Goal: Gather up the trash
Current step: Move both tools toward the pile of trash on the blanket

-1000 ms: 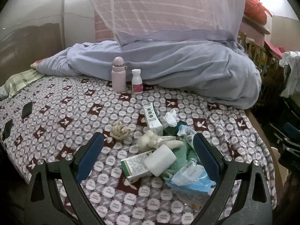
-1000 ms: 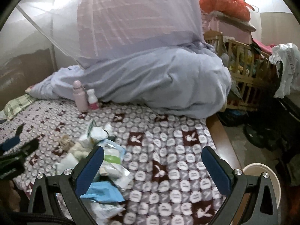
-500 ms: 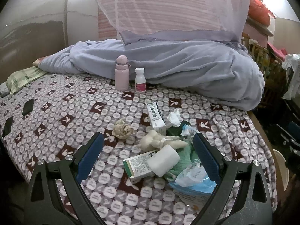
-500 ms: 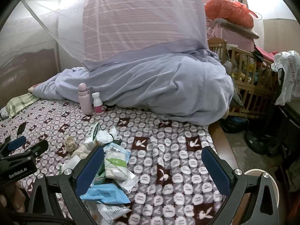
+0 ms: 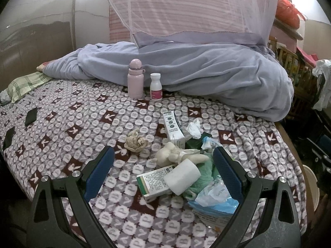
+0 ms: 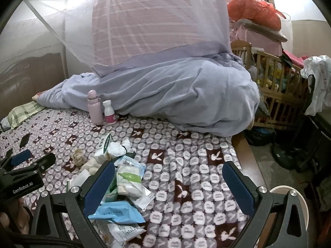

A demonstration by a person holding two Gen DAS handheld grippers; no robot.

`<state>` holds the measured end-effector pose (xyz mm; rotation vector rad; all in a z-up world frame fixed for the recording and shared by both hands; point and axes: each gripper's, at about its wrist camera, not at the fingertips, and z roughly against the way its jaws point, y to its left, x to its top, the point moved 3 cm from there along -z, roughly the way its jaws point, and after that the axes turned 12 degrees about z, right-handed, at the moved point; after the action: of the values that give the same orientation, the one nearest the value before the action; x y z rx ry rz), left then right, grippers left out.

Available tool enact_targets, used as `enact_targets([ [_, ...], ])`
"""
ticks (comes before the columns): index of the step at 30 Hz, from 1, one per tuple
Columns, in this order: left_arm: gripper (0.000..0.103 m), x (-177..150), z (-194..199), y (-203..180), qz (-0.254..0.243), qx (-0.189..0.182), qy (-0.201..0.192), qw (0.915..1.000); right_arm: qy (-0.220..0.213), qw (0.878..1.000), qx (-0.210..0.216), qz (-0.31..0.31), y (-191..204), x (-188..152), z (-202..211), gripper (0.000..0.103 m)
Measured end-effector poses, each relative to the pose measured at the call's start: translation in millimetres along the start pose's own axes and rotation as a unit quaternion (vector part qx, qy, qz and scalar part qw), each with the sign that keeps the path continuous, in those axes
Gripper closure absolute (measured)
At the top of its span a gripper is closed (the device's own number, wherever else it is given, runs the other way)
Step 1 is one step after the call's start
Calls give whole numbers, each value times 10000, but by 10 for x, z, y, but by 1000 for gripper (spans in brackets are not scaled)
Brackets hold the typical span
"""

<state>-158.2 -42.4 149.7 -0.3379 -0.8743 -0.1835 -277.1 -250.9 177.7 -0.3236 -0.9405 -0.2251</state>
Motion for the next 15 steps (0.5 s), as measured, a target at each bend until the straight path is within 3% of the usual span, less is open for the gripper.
enact_targets([
  [15, 7, -20, -36, 14, 1, -7, 38, 10000, 49, 10000, 33, -32, -7, -28, -14, 0],
])
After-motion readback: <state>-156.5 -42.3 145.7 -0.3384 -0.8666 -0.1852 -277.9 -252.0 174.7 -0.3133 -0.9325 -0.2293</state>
